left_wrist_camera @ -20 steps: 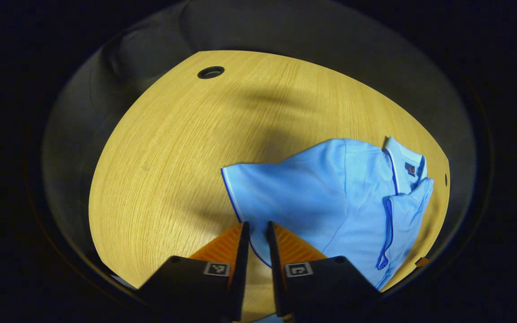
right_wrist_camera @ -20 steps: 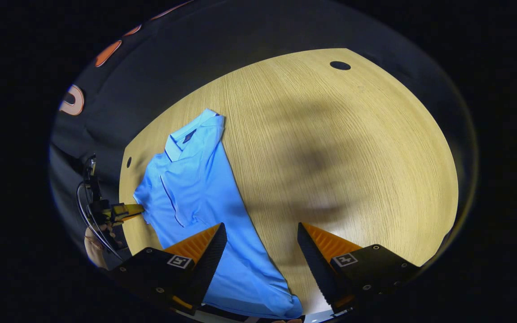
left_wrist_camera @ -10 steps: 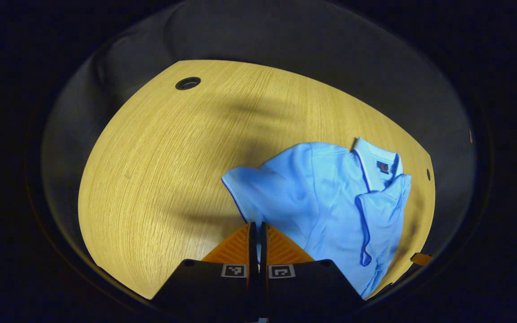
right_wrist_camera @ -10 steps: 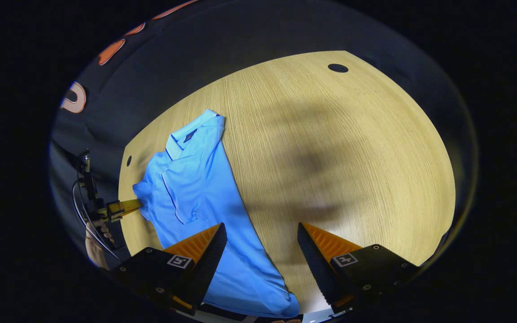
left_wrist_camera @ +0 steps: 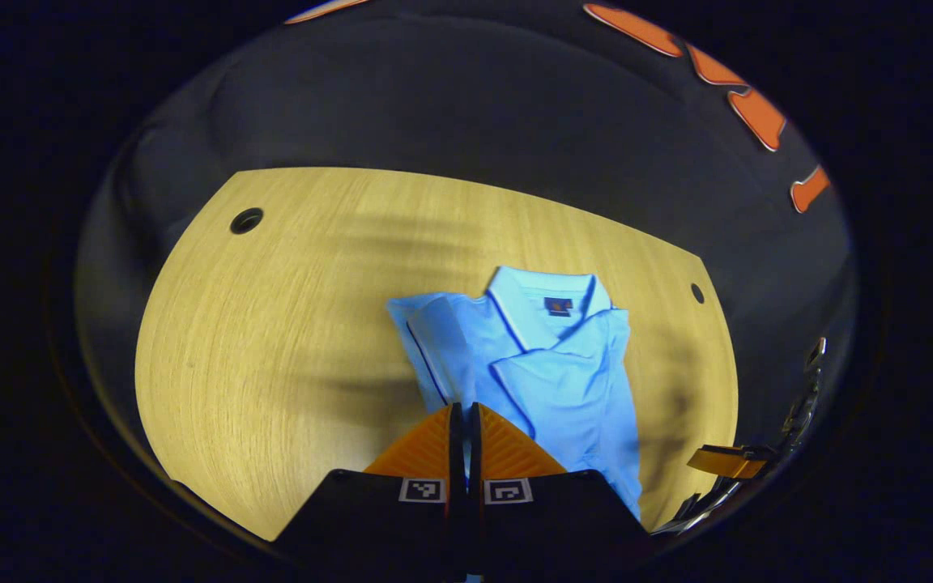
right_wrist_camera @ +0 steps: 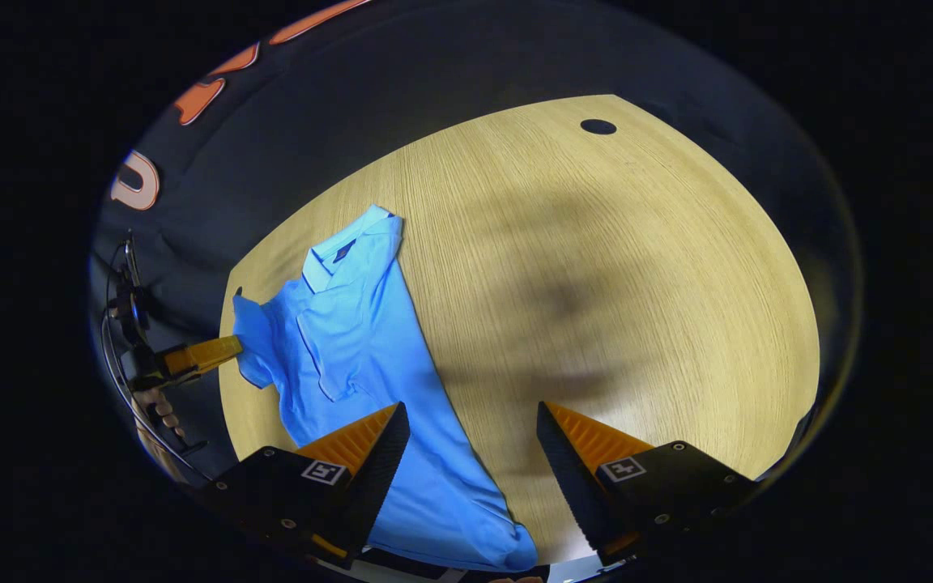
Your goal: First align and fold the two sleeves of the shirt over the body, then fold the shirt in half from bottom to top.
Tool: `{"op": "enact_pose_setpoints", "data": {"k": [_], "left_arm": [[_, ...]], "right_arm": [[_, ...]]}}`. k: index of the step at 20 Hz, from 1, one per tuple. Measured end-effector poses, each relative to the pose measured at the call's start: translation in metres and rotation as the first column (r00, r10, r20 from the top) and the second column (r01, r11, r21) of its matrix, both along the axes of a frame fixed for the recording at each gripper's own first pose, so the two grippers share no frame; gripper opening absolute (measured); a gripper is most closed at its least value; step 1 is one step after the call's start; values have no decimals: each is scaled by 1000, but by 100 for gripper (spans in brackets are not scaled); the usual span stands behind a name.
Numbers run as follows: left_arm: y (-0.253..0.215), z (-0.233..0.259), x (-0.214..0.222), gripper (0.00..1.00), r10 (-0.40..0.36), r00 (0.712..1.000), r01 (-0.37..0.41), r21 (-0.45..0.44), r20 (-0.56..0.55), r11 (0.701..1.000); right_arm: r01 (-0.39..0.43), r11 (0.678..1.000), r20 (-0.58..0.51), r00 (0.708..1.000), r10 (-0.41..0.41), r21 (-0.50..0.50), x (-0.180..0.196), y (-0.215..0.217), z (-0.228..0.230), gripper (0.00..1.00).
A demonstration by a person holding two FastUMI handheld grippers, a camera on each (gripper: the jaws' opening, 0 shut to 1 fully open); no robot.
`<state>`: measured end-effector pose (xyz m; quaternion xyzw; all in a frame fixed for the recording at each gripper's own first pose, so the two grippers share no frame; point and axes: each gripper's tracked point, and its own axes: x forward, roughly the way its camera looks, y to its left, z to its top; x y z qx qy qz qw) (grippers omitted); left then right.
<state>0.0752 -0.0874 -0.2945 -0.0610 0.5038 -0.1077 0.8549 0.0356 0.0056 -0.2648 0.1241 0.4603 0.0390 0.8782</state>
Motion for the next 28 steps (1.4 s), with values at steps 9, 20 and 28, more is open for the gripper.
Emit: {"op": "enact_pose_setpoints", "data": {"k": [9, 20, 28], "left_arm": [[-104, -12, -10, 4, -160, 987, 160, 15, -25, 987], [-158, -38, -30, 15, -205, 974, 204, -20, -99, 979], [-132, -24, -49, 72, -160, 984, 158, -29, -83, 987]], "right_arm": [[48, 999, -11, 999, -48, 3, -10, -36, -8, 98], [80, 997, -51, 995, -80, -9, -26, -59, -29, 98], [22, 999, -51, 998, -24, -30, -35, -33, -32, 97]]}}
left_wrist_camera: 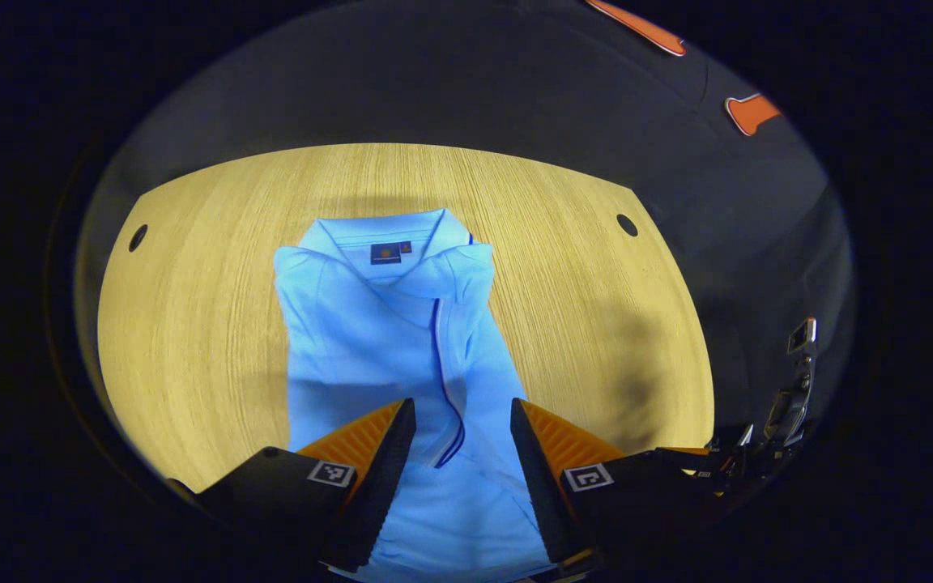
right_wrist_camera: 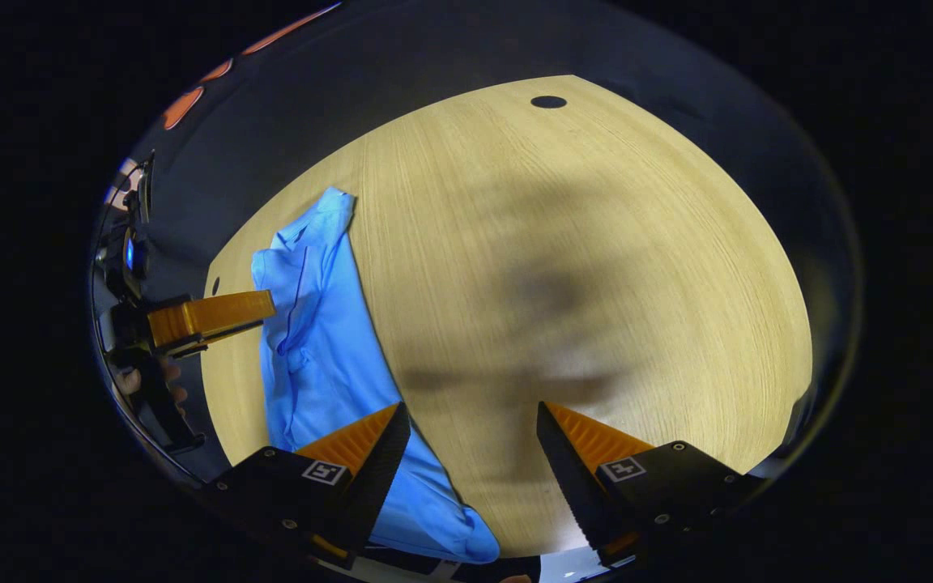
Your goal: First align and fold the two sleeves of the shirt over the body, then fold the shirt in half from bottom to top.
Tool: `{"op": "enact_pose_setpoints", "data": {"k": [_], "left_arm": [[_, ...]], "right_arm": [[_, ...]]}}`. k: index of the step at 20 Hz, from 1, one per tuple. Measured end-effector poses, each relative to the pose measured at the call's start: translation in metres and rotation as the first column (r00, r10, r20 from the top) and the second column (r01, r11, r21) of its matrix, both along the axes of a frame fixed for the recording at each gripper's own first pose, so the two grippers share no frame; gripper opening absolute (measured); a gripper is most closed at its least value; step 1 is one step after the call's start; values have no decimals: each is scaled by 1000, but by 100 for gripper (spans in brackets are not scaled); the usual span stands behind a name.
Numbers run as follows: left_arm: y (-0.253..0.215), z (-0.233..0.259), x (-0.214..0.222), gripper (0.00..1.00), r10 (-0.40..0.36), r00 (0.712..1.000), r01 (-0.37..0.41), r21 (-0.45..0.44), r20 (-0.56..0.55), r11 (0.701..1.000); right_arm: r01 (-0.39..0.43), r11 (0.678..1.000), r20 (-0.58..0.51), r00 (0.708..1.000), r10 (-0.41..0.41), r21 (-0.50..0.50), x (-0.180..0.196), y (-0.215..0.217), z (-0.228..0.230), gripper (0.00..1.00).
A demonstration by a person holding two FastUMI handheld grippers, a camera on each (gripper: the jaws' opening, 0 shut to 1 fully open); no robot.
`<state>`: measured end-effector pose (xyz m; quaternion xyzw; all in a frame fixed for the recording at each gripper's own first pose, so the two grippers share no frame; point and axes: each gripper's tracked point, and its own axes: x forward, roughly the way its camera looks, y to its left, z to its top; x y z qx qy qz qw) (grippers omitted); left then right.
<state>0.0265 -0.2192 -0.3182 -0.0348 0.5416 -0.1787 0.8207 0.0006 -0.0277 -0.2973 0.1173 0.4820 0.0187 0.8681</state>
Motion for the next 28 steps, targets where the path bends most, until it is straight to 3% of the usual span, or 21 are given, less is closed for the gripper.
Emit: {"op": "enact_pose_setpoints", "data": {"k": [2, 3, 9, 14, 21, 28], "left_arm": [[13, 10, -11, 84, 20, 1000, -20, -15, 1, 1000], [19, 9, -17, 100, 30, 1000, -30, -21, 0, 999], [83, 15, -58, 99, 98, 995, -99, 16, 33, 995], [123, 3, -113, 100, 95, 995, -96, 62, 28, 993], [159, -32, -194, 100, 122, 991, -118, 77, -50, 990], [177, -55, -243, 99, 139, 985, -127, 109, -102, 986]], "right_arm": [[-26, 1000, -2, 1000, 26, -13, -3, 10, -4, 98], [-33, 999, -4, 999, 33, -27, -4, 14, -6, 98], [-105, 990, 2, 994, 106, -94, -22, 37, -14, 98], [-124, 985, -24, 992, 122, -118, -56, 56, -32, 98], [-157, 968, -72, 987, 145, -195, -115, 62, -62, 98], [-216, 946, -135, 973, 188, -242, -166, 69, -86, 98]]}}
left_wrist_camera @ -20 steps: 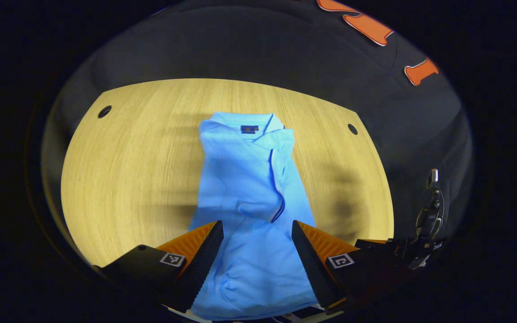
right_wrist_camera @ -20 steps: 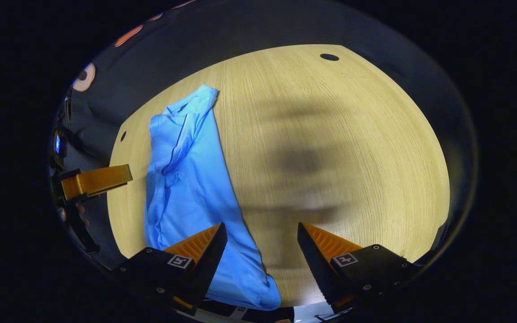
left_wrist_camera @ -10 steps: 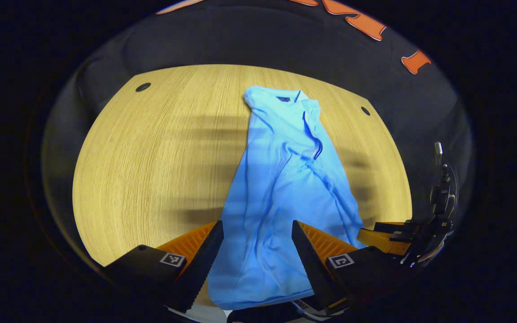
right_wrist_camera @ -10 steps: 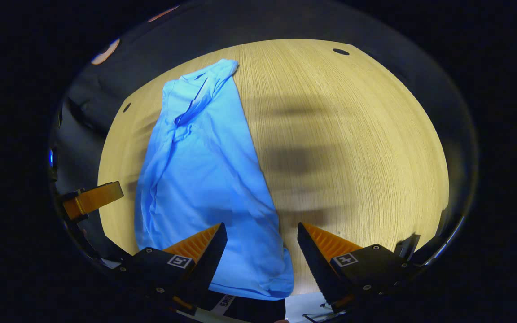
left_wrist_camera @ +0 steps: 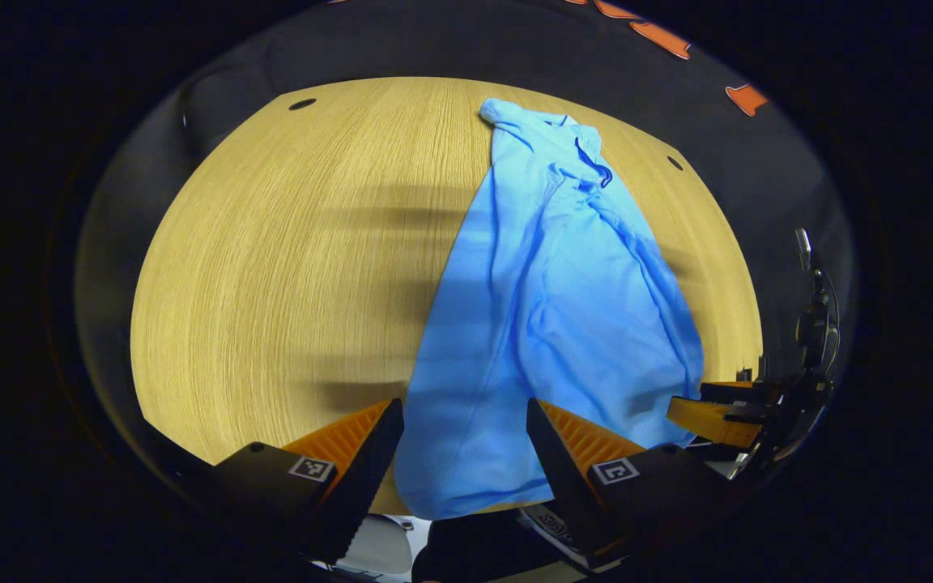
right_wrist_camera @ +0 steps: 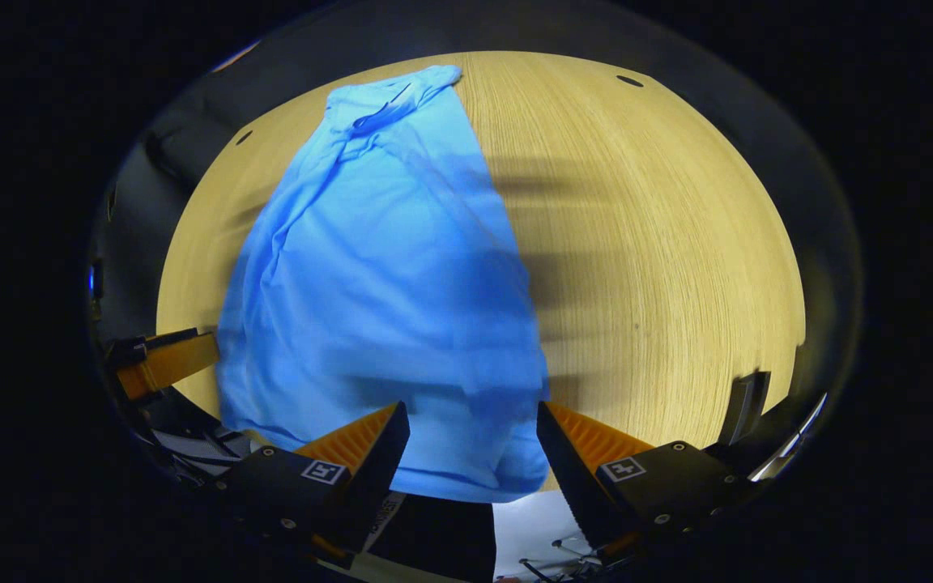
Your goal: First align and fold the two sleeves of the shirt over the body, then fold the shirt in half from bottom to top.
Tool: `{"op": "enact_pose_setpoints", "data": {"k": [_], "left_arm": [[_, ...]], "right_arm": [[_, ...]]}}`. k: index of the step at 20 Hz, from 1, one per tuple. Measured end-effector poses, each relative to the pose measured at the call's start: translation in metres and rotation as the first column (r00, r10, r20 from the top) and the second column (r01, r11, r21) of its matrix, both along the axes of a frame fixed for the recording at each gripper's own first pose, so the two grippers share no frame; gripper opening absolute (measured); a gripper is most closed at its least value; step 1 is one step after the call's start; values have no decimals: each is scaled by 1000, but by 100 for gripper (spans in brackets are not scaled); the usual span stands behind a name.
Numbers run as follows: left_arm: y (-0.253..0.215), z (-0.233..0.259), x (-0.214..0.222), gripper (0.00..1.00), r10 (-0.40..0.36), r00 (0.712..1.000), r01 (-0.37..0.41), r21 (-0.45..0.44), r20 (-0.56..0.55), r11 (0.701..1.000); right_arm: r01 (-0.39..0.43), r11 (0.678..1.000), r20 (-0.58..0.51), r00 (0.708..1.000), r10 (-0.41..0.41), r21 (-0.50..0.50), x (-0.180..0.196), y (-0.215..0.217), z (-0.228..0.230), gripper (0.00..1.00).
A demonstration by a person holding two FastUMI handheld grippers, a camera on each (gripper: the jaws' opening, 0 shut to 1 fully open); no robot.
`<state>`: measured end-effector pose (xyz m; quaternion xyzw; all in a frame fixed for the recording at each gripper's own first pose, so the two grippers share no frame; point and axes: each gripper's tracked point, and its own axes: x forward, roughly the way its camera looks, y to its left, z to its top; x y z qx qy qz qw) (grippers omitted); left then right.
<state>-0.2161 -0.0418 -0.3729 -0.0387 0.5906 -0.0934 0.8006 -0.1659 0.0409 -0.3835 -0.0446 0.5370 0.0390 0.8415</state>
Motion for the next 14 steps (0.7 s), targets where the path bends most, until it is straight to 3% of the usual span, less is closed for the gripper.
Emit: {"op": "enact_pose_setpoints", "data": {"k": [6, 8, 14], "left_arm": [[1, -27, -40, 100, -13, 996, 15, 28, -84, 999], [4, -28, -35, 100, -14, 997, 19, 63, -70, 998], [13, -32, -33, 84, -6, 998, 17, 184, -59, 983]], "right_arm": [[-13, 1000, -40, 999, 12, -27, -16, 2, -17, 98], [-23, 999, -37, 999, 22, -46, -14, 2, -18, 98], [-43, 993, -30, 999, 40, -111, -14, 3, -21, 96]]}}
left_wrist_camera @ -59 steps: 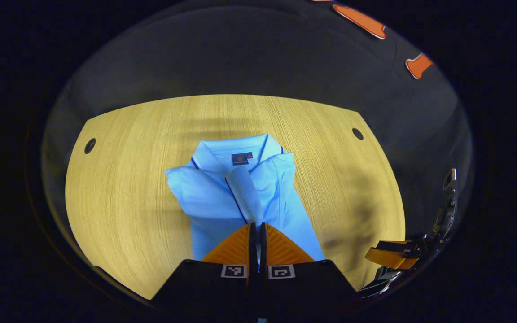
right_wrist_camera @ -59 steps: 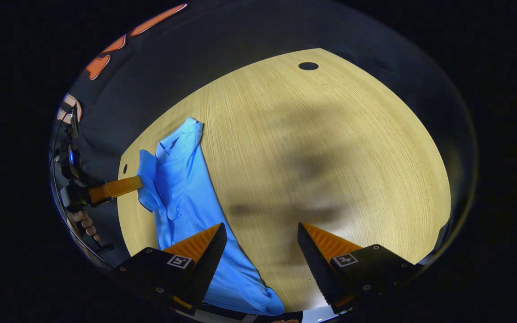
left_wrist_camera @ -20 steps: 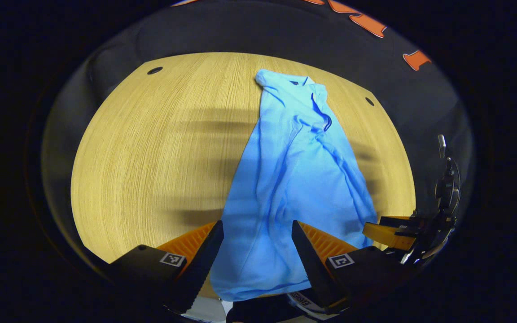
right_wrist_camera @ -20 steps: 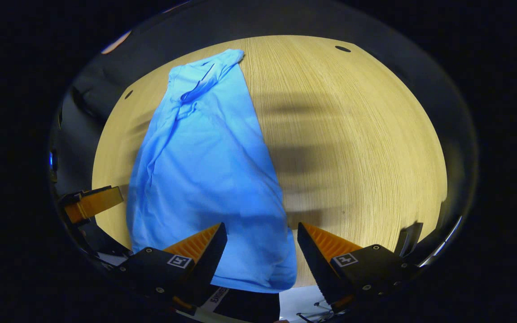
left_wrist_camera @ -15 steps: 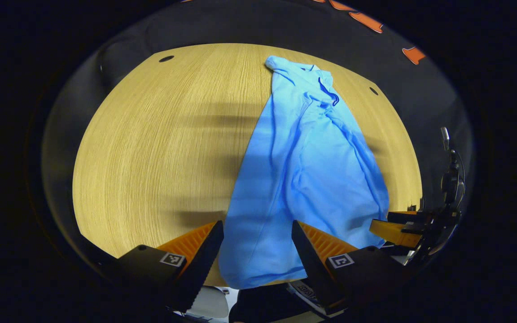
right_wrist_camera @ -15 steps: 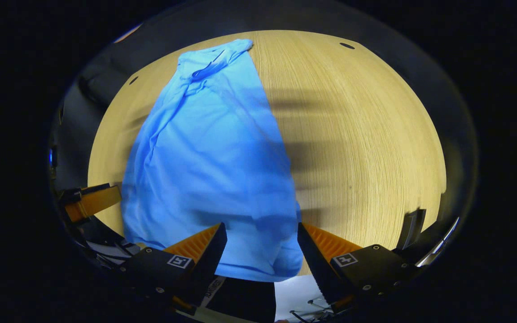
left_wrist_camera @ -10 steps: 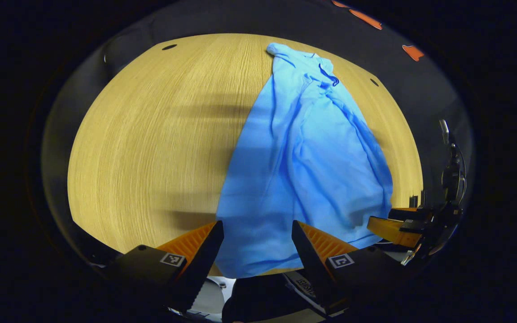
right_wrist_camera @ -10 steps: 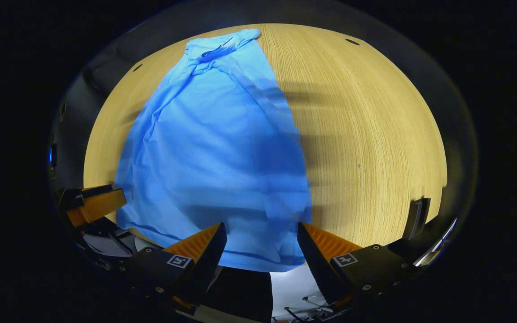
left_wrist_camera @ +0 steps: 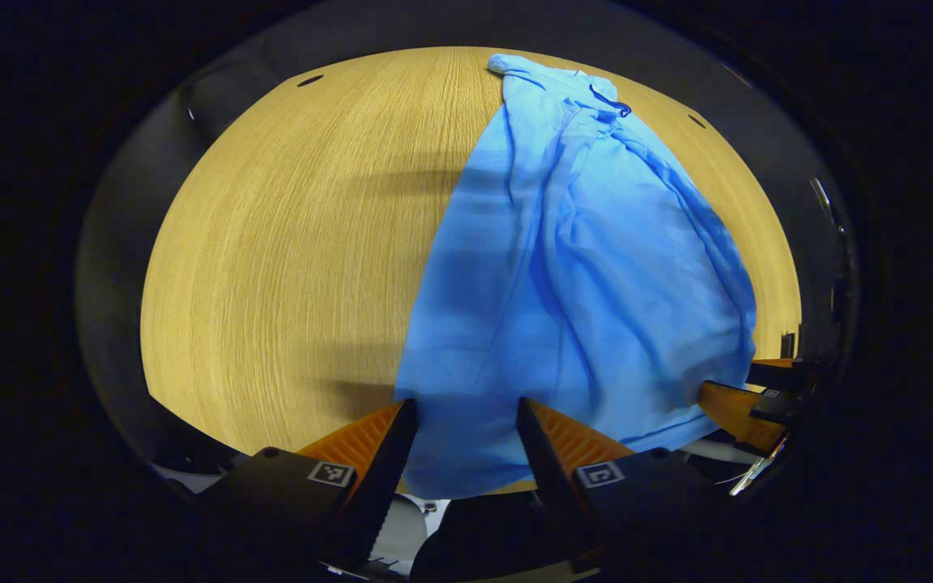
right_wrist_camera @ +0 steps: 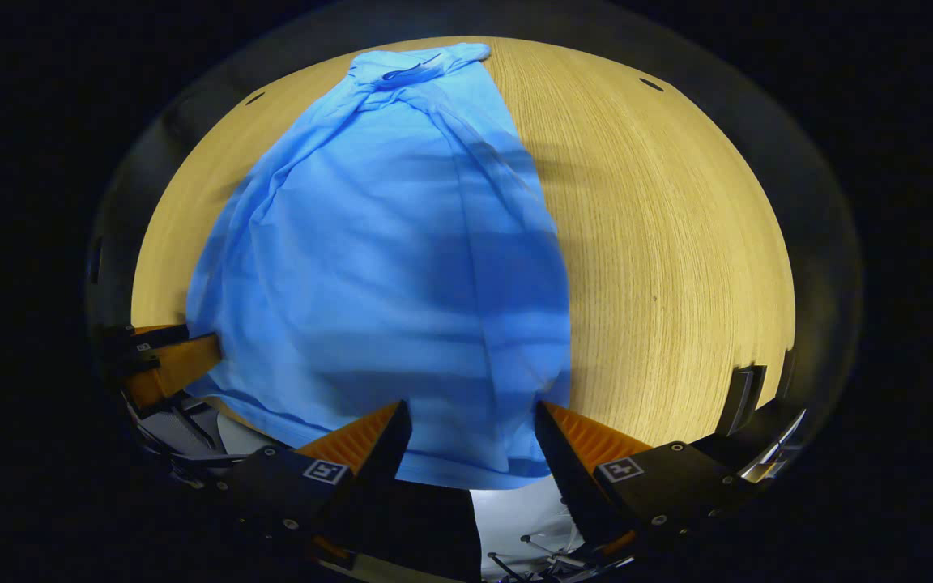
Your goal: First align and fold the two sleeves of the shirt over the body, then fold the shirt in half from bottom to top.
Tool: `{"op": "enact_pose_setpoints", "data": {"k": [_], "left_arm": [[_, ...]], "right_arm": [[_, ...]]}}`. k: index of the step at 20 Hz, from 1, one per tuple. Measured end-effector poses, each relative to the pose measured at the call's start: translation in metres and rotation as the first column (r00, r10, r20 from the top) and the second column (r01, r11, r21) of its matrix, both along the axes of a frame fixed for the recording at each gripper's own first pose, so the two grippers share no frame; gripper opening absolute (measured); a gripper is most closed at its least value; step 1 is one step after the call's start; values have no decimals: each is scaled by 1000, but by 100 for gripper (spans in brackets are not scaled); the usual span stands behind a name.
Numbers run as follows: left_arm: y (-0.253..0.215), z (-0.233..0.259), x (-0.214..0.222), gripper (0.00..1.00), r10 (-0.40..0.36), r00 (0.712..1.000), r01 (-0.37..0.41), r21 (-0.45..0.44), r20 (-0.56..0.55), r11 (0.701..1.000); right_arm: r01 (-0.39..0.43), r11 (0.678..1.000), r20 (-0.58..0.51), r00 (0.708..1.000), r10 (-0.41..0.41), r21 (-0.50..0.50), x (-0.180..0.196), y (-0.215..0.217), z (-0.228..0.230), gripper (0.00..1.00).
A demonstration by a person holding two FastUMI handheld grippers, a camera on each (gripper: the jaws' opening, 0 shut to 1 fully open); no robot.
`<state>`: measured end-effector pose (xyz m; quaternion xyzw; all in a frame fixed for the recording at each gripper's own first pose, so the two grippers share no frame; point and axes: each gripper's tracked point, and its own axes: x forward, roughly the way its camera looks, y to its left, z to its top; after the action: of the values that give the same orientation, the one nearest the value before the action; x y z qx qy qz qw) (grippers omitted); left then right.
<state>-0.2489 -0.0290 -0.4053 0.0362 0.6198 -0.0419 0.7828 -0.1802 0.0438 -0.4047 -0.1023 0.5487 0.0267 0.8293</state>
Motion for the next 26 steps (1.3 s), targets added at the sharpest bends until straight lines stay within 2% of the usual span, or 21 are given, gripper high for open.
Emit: {"op": "enact_pose_setpoints", "data": {"k": [1, 3, 4, 5, 7, 8, 9, 10, 13, 16, 22, 26], "left_arm": [[-1, -1, 1, 75, -1, 1000, 1, -1, -5, 1000], [-4, -4, 1, 67, -18, 1000, 18, -6, -8, 1000], [-5, -1, 3, 67, -27, 1000, 27, -14, -1, 1000], [-7, -2, 4, 45, -27, 1000, 27, -24, -1, 999], [-17, -1, 7, 14, -3, 1000, 4, -91, 7, 996], [-27, 2, 9, 9, -15, 999, 20, -145, 36, 989], [-28, 3, 6, 4, -22, 999, 30, -166, 47, 986], [-31, 2, 7, 4, -38, 998, 47, -186, 53, 981], [-29, 2, 11, 4, -52, 998, 60, -186, 44, 981], [-29, 22, 30, 4, -49, 995, 67, -199, 91, 978], [-30, 77, 106, 4, -46, 971, 97, -210, 234, 973], [-40, 95, 157, 3, -49, 959, 109, -203, 279, 973]], "right_arm": [[6, 1000, -2, 1000, -6, 2, -1, 0, 0, 93], [10, 1000, 0, 1000, -10, 3, 0, -1, 1, 82], [10, 1000, 4, 1000, -10, 5, 1, -2, 2, 66], [6, 1000, 6, 1000, -7, 8, 0, -2, 1, 58], [6, 1000, 16, 1000, -6, 20, 3, -2, 2, 35], [10, 1000, 23, 1000, -11, 29, 6, -1, 3, 19], [1, 999, 15, 1000, -1, 35, 5, 0, 2, 10], [-17, 999, 12, 1000, 17, 46, 6, 1, 3, 1], [-12, 998, 23, 1000, 10, 69, 12, 7, 13, 0], [-21, 997, 88, 996, 15, 75, 31, 11, 40, 0], [-48, 996, 202, 979, 31, 78, 82, 22, 96, 0], [-74, 995, 259, 964, 54, 69, 131, 28, 135, 0]]}}
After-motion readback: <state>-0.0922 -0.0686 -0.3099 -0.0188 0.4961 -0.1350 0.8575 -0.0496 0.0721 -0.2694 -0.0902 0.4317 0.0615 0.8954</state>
